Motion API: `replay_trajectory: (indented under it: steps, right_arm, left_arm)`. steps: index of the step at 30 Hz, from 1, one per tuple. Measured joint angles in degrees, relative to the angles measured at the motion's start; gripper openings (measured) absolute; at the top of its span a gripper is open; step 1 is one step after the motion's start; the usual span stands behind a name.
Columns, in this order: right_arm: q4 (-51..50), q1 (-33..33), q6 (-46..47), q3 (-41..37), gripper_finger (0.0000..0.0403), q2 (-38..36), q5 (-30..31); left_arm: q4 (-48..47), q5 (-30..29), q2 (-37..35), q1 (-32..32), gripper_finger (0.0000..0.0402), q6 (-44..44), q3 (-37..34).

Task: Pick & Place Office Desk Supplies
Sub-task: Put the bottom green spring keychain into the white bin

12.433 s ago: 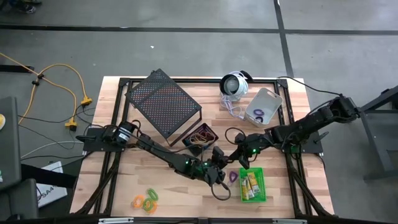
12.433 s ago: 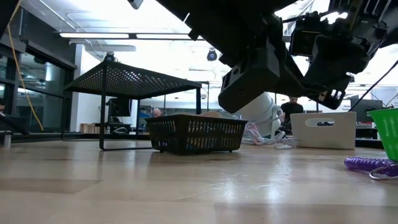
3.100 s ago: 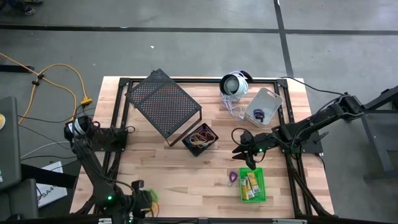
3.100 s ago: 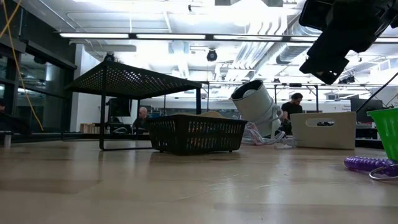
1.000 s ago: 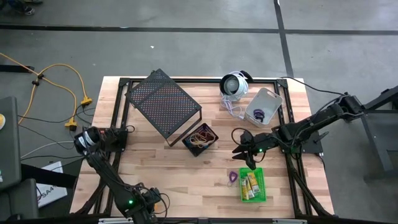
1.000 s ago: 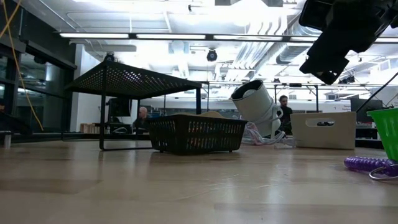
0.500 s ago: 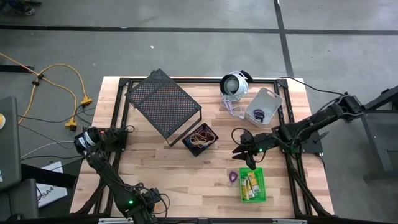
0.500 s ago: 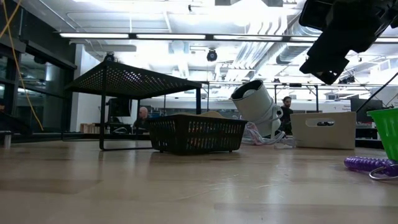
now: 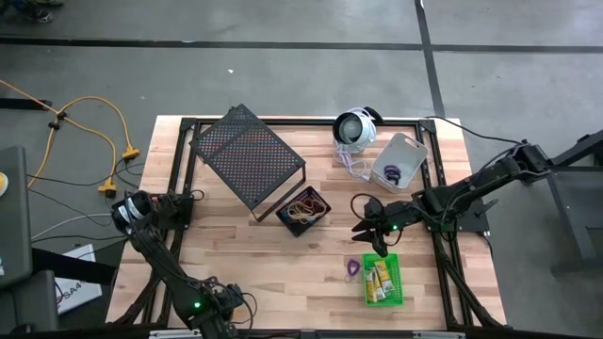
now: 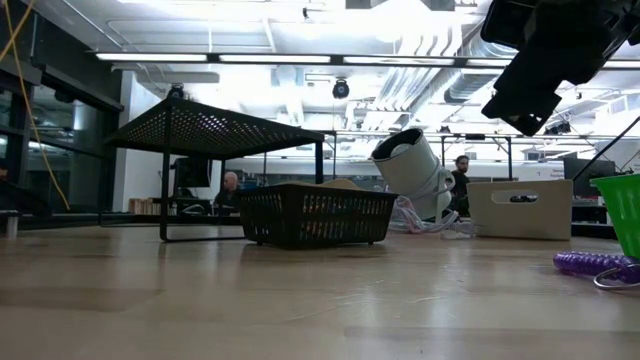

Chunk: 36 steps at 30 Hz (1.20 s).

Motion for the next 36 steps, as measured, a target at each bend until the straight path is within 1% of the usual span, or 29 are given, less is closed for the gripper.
replay_trajectory:
  steps: [3,6,11,14,18,22,28,32,36]
  right_arm:
    - [0.0,0.0,0.0,0.0,0.0126,0.0,0.0]
    - [0.0,0.0,0.0,0.0,0.0126,0.0,0.0]
    - [0.0,0.0,0.0,0.0,0.0126,0.0,0.0]
    - [0.0,0.0,0.0,0.0,0.0126,0.0,0.0]
    - [0.0,0.0,0.0,0.0,0.0126,0.0,0.0]
    - [0.0,0.0,0.0,0.0,0.0126,0.0,0.0]
    - [0.0,0.0,0.0,0.0,0.0126,0.0,0.0]
    - [0.0,0.0,0.0,0.0,0.0126,0.0,0.0]
    - [0.0,0.0,0.0,0.0,0.0126,0.0,0.0]
  left_arm:
    - [-0.2,-2.1,-2.3,0.0,0.0025,1.5,0.0]
    - [-0.3,-6.0,-5.1,0.1,0.0026,4.7,0.0]
    - [1.2,-11.9,-9.1,4.2,0.0026,13.6,0.0]
    - [5.6,-14.1,-10.3,8.2,0.0026,20.8,0.0]
    - [15.0,-13.6,-10.5,14.6,0.0026,32.3,0.0]
    - [23.4,-11.3,-10.5,21.8,0.0026,42.9,0.0]
    - [29.0,-4.1,-10.5,31.0,0.0026,55.9,0.0]
    - [31.5,2.7,-10.5,35.2,0.0026,65.1,0.0]
    - [34.1,11.8,-10.5,38.2,0.0026,72.8,0.0]
